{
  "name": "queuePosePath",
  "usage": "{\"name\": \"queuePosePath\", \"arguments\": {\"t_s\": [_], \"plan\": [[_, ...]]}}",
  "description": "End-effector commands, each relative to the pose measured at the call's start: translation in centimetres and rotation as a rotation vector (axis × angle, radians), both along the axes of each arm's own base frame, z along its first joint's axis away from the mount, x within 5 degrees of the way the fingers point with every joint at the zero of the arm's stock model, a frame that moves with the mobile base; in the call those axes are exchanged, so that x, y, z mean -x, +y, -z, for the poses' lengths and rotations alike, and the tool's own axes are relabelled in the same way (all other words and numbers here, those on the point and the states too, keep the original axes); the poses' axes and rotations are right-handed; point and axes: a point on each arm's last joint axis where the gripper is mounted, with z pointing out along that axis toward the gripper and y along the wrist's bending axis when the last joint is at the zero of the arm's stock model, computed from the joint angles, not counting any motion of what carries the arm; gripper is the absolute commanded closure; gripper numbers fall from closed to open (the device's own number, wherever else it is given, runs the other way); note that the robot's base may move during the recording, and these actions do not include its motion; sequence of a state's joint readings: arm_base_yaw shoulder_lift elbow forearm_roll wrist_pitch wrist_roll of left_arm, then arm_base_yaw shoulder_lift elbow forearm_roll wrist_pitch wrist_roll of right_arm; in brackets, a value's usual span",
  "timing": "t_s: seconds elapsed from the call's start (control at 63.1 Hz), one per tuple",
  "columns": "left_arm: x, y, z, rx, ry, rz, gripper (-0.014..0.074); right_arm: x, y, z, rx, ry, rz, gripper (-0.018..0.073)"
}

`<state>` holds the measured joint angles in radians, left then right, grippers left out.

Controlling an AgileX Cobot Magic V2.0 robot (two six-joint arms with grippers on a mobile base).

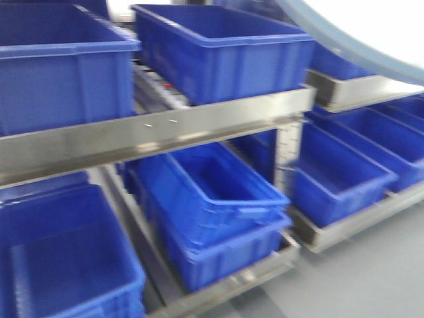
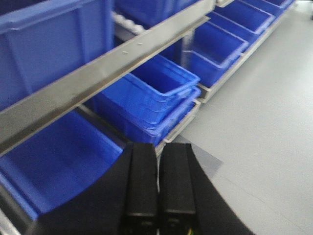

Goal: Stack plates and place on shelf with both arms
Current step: 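Drive the base to the shelf of blue bins holding the plates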

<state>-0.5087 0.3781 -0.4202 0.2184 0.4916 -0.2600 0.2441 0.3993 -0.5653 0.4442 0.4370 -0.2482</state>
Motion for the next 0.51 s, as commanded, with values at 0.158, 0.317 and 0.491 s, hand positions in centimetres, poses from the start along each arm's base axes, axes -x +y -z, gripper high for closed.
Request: {"name": "queuePosePath", "arguments": {"t_s": [0.158,0.317,0.491], "plan": [[-0.14,-0.28,-1.59,0.051,-0.088,0.02,0.0512,-0.09,-0.32,-1.74,-0.054,-0.1,0.041,0.0503],[-0.14,-0.28,-1.59,0.051,-0.088,0.02,0.0512,-0.09,-0.32,-1.74,-0.054,-0.1,0.041,0.0503],[-0.14,-0.28,-1.59,0.051,-0.088,0.02,0.0512,-0.09,-0.32,-1.74,-0.054,-0.1,0.041,0.0503]]}}
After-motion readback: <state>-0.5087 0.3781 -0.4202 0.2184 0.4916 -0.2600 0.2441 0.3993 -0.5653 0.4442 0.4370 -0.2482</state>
